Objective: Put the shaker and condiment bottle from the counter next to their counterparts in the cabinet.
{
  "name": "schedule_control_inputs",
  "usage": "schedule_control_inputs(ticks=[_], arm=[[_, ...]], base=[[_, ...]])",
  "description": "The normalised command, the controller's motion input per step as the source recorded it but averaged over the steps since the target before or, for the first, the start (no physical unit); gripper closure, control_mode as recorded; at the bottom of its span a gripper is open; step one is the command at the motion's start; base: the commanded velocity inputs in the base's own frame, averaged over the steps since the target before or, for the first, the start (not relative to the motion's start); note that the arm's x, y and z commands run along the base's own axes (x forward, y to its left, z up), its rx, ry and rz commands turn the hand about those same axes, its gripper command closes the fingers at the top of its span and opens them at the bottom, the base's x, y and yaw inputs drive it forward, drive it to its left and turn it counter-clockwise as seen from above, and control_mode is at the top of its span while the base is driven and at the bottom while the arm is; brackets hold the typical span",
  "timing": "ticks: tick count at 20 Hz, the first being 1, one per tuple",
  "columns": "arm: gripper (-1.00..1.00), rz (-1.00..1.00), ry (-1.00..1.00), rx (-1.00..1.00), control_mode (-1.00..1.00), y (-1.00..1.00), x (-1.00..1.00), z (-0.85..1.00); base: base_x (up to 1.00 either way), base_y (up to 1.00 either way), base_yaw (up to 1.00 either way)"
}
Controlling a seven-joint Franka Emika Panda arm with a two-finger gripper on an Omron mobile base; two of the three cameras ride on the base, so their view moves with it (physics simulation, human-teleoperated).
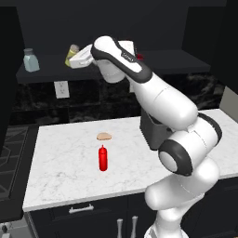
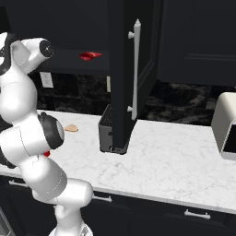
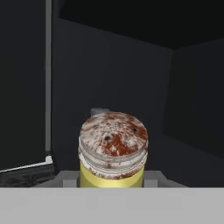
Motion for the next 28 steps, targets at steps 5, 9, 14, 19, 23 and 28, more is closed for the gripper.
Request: schedule_control_inputs(ticks=[5,9,14,19,23,28], arm=[[1.0,0.0,0.03,-0.08,-1.0,0.11,0.0,0.0],[1.0,0.0,0.0,-0.01,-1.0,0.22,0.06,0.31],[1.0,0.02,0.0,-0.04,-1.0,0.5,0.2,-0.02],[1.0,0.03,0.0,-0.08,-1.0,0.13,0.05,-0.04],[1.0,0.0,0.0,0.0,-1.0,0.0,0.04,-0.06],[1.0,0.02,0.0,0.0,-1.0,0.02,0.26,-0.43]], base=[[0.0,0.0,0.0],[0.0,0.0,0.0],[0.0,0.0,0.0],[0.0,0.0,0.0],[0.0,0.0,0.0],[0.0,0.0,0.0]])
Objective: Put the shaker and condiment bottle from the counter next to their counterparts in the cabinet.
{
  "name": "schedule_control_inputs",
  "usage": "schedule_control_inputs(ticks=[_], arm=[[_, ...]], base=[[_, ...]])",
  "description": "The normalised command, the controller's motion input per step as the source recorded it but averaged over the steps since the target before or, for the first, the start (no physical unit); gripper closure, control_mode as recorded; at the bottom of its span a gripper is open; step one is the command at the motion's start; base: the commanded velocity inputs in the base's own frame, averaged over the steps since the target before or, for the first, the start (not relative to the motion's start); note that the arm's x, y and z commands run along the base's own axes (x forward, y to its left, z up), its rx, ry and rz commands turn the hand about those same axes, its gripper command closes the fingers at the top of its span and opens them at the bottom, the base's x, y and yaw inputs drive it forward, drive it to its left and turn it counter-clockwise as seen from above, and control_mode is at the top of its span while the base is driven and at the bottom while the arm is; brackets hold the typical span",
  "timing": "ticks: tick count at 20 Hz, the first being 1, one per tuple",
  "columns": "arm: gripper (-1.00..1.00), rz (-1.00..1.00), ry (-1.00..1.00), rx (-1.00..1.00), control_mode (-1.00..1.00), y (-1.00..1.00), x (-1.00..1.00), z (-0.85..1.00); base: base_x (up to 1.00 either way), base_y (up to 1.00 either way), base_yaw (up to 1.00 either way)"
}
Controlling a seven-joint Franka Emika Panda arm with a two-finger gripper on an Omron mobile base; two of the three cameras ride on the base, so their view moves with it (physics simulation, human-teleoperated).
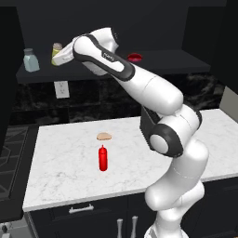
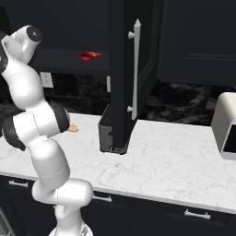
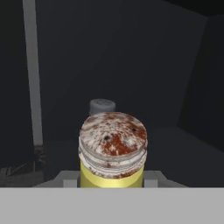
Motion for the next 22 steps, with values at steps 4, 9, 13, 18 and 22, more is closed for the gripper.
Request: schedule_control_inputs(ticks=[4,9,13,18,22], arm=[[1.0,0.01,0.0,0.0,-1.0,0.1,0.32,-0.17],[1.0,0.0,-0.03,0.06,-1.0,0.36,0.38,-0.16],[1.0,0.0,-0.02,0.02,-1.0,0.42,0.2,0.0],[1.0,0.0,-0.02,0.0,-1.0,0.07,0.27,-0.03],[-1.0,0.0,-0.11,0.0,-1.0,0.01,0.05,-0.21]], base=[[0.0,0.0,0.0],[0.0,0.0,0.0],[0.0,0.0,0.0],[0.0,0.0,0.0],[0.0,0.0,0.0]])
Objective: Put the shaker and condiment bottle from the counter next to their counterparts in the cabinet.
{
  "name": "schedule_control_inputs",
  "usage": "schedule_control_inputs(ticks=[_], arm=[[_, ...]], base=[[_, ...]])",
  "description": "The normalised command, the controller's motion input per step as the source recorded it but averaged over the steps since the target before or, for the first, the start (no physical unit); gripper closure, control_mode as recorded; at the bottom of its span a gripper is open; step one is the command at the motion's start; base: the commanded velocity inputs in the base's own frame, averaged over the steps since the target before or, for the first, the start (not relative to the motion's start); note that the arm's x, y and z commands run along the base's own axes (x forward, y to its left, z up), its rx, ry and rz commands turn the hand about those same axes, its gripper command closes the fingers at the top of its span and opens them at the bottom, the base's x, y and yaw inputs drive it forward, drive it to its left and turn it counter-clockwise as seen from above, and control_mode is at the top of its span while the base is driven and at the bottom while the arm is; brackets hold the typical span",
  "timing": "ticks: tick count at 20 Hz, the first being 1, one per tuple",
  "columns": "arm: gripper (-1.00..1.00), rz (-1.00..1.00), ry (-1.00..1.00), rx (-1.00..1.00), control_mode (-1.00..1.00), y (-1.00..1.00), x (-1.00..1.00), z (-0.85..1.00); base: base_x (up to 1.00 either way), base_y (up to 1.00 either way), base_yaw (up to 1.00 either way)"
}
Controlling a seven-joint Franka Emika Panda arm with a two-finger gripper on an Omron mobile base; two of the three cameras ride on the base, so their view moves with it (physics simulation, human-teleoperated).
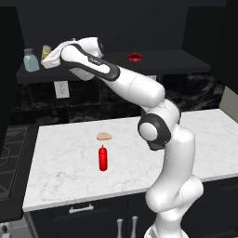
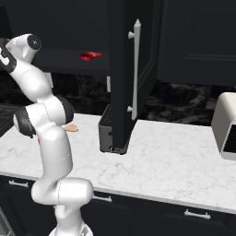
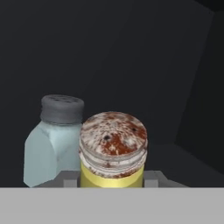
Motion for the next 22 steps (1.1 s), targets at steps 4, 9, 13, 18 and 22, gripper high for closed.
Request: schedule_control_inputs(ticks=[4,9,13,18,22], arm=[[-1.0,0.01,-0.11,0.0,-1.0,0.14,0.05,-0.36],[-1.0,0.02,-0.13,0.02,-1.0,0.14,0.15,-0.54],[-1.0,0.02,-0.09,0.03,-1.0,0.03,0.15,-0.43],[-1.0,0.0,-0.02,0.0,-1.0,-0.21,-0.01,-0.09],[-1.0,-0.04,0.0,0.0,-1.0,-0.81,-0.28,0.0]], base=[[0.0,0.0,0.0],[0.0,0.0,0.0],[0.0,0.0,0.0],[0.0,0.0,0.0],[0.0,0.0,0.0]])
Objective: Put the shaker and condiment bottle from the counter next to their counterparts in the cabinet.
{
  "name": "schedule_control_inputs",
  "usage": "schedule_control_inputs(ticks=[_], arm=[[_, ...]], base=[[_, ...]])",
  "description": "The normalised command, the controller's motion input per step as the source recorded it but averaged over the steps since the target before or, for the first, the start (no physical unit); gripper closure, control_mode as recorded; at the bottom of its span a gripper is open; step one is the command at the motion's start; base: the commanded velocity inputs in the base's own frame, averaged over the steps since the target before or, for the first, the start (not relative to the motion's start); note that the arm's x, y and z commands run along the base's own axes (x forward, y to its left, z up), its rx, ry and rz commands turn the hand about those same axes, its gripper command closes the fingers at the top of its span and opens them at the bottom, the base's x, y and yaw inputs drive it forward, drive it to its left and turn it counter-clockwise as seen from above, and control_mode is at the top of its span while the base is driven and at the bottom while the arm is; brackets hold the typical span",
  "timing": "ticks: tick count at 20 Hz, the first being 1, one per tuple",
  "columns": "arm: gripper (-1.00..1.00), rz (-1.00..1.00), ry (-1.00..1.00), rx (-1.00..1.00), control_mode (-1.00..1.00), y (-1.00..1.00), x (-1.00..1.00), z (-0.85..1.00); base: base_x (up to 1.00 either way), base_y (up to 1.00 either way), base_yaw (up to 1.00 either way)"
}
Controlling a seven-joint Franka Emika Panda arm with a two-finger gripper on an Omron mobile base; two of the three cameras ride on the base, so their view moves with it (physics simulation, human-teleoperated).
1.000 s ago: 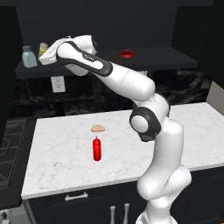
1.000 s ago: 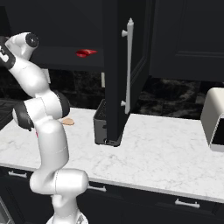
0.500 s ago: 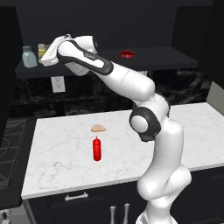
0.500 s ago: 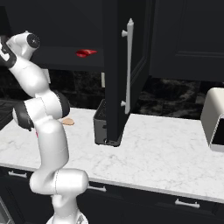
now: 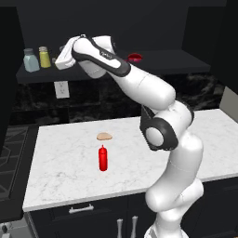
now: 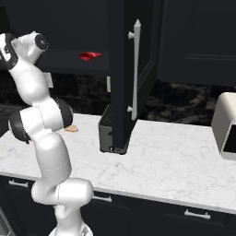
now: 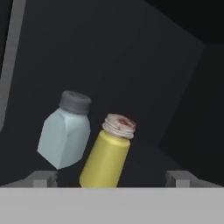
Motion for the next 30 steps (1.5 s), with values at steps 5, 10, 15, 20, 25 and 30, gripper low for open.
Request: schedule_control_inputs(ticks=[5,10,15,20,25,30], arm=[[-1.0,-0.05,-0.08,0.0,-1.0,-0.83,-0.73,0.01],[-1.0,-0.03,-0.4,0.02,-1.0,-0.27,-1.0,-0.28],[-1.0,-0.1,-0.36,0.11,-1.0,-0.06,-1.0,-0.18],[-1.0,-0.31,-0.2,0.28,-1.0,-0.04,-1.0,0.04],[-1.0,-0.52,-0.04,0.27,-1.0,-0.02,-1.0,-0.02],[-1.0,-0.57,0.0,0.24,-1.0,-0.11,-1.0,-0.25]], base=[[0.0,0.0,0.0],[0.0,0.0,0.0],[0.0,0.0,0.0],[0.0,0.0,0.0],[0.0,0.0,0.0],[0.0,0.0,0.0]])
